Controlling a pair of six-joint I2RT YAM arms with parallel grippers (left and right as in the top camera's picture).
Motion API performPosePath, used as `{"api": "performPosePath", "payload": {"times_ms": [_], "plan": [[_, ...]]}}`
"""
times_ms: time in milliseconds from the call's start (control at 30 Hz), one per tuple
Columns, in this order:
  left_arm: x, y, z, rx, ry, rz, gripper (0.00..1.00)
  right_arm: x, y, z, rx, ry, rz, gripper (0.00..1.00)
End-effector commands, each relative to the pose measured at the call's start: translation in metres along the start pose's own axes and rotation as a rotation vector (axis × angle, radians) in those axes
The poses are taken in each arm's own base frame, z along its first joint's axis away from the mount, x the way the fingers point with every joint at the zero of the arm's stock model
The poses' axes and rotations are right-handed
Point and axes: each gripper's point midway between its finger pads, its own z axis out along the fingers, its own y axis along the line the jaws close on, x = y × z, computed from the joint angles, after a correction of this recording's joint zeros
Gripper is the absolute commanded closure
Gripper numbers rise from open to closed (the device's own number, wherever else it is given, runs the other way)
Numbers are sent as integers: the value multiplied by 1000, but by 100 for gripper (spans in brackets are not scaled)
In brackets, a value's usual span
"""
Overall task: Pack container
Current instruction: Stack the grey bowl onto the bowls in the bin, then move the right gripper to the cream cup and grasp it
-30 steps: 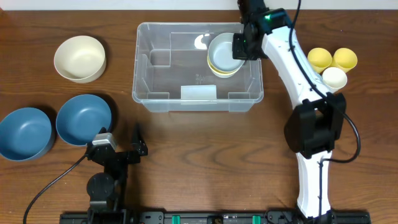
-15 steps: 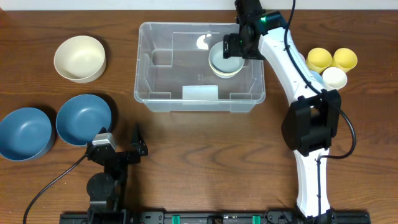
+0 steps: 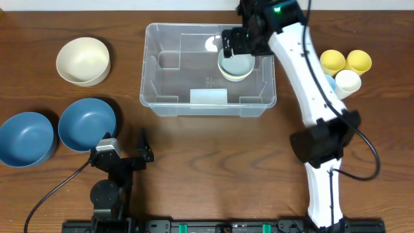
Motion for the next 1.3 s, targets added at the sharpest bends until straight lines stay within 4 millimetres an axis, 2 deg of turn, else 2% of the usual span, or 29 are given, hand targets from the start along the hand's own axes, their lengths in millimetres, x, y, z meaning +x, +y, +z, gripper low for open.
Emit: {"api": "performPosePath", "payload": {"times_ms": [0, 133, 167, 300, 400, 467, 633, 800, 933, 1033, 1133, 1267], "plan": [[16, 7, 1, -25, 45, -1, 2, -5, -26, -87, 30, -141, 107, 1], [16, 7, 1, -25, 45, -1, 2, 21, -95, -133, 171, -134, 301, 1], [16, 7, 1, -25, 45, -1, 2, 24, -106, -141, 161, -137, 293, 1], [16, 7, 1, -25, 45, -1, 2, 36, -166, -165, 210, -167, 489, 1], [16, 7, 1, -25, 45, -1, 2, 46, -211, -166, 264, -150, 601, 1], [16, 7, 1, -25, 45, -1, 2, 59, -239, -159, 304, -106, 671, 1], [16, 7, 1, -25, 45, -1, 2, 113, -311, -129, 456, 55, 882, 5], [16, 7, 1, -25, 45, 0, 2, 141, -348, -92, 465, 118, 979, 6], [16, 7, 1, -25, 45, -1, 2, 150, -366, -62, 462, 117, 988, 12], [16, 7, 1, -25, 45, -1, 2, 146, -368, -42, 420, 93, 976, 14], [16, 7, 1, -25, 45, -1, 2, 131, -365, -24, 340, 43, 937, 16], [16, 7, 1, -25, 45, -1, 2, 120, -364, -10, 301, -5, 919, 18]]}}
